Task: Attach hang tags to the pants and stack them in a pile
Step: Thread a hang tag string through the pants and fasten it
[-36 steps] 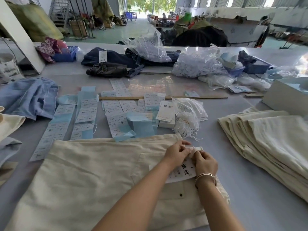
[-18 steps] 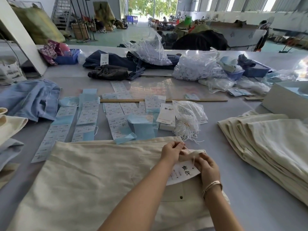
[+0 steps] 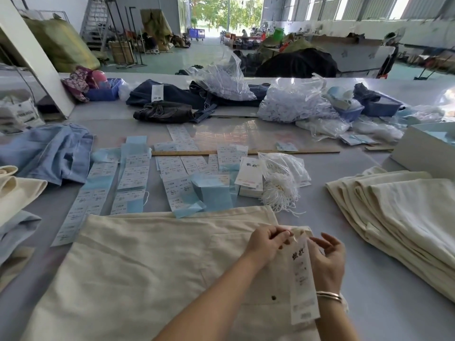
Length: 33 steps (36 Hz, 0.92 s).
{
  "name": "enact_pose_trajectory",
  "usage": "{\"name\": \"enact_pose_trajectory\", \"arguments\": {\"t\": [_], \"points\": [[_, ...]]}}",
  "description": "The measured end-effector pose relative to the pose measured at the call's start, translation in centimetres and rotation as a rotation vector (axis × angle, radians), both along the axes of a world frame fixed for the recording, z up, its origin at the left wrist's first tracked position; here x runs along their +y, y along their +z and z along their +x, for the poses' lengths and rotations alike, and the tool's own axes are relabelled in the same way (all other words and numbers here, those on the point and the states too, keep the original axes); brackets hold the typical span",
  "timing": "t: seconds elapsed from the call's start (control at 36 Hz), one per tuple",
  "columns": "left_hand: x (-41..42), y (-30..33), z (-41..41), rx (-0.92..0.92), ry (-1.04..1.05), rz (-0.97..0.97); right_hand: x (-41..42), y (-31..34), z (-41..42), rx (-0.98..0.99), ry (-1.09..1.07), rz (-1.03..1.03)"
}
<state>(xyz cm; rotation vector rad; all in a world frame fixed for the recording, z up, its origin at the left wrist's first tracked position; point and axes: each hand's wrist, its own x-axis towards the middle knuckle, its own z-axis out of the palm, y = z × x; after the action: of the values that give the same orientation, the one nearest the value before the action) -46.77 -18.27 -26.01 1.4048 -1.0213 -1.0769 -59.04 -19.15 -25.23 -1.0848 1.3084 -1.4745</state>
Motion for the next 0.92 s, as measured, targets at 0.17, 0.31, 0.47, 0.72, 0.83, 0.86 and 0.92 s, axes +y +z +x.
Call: {"name": "enact_pose_trajectory", "arguments": {"t": [0.17, 0.31, 0.47, 0.72, 0.83, 0.86, 0.92], "points": [[0.6, 0.0, 0.0, 0.003, 0.033, -0.019, -1.9, 1.2, 1.3, -0.155, 0.003, -0.034], [0.6, 0.1, 0.4, 0.169, 0.126, -0.006, -2.2, -0.2, 2.1, -0.280, 0.125, 0.034], [0.7, 0.4, 0.6, 0.262, 0.148, -0.013, -2.6, -0.6, 1.7, -0.388, 0.185, 0.043], [0.1, 2.7, 2.4, 0.465, 0.172, -0.048, -2.0, 0.6, 4.0, -0.141, 0.328, 0.044], [0.8, 2.0, 3.5, 0.385, 0.140, 0.065, -1.8, 0.1, 4.5, -0.328, 0.310, 0.114], [1.0, 1.7, 3.6, 0.360, 0.125, 0.082, -1.8, 0.0, 4.4, -0.370, 0.299, 0.128], [1.2, 1.1, 3.6, 0.358, 0.096, 0.098, -1.7, -0.2, 4.3, -0.414, 0.307, 0.153]]}}
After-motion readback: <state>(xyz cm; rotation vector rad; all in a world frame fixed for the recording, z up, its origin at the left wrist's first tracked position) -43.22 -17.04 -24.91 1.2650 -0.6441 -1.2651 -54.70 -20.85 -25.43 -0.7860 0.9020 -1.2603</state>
